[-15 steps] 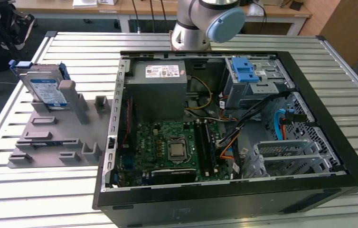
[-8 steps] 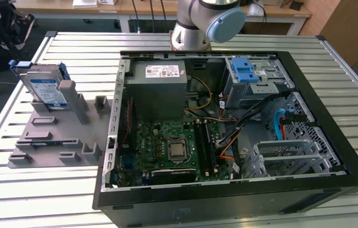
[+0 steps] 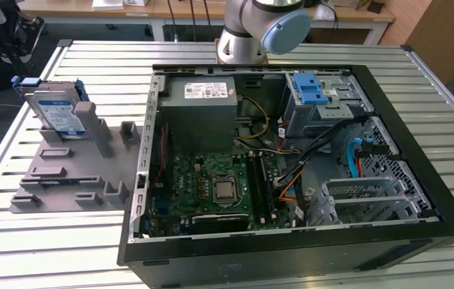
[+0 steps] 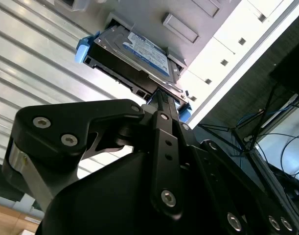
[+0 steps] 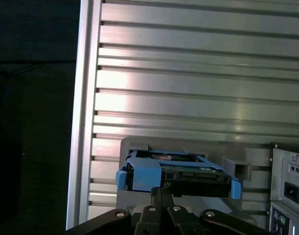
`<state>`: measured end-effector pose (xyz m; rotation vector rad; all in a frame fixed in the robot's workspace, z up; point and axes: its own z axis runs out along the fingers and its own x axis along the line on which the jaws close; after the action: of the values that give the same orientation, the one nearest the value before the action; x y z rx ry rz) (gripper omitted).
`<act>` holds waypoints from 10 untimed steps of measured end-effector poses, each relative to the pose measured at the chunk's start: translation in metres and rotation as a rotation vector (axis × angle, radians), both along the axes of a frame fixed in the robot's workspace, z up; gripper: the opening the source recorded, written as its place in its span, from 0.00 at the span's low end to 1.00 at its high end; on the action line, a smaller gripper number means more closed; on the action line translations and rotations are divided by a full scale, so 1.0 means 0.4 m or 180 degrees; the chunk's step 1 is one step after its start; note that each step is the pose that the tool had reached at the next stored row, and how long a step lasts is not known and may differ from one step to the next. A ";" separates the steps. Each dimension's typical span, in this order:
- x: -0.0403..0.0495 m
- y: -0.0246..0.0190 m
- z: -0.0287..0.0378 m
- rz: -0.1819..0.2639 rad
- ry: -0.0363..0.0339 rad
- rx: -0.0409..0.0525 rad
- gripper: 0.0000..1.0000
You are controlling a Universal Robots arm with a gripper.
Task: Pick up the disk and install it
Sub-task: 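Pick up the disk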
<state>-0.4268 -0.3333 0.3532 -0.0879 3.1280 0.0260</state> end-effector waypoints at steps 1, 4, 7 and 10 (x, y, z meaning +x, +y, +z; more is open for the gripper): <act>0.000 0.000 0.000 0.0030 0.0000 0.0000 0.11; 0.000 0.000 0.000 0.0116 0.0000 0.0000 0.11; 0.000 0.000 0.000 0.0197 0.0000 0.0000 0.11; 0.000 0.000 0.000 0.0274 0.0000 0.0000 0.11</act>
<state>-0.4268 -0.3331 0.3531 -0.2226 3.1220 0.0268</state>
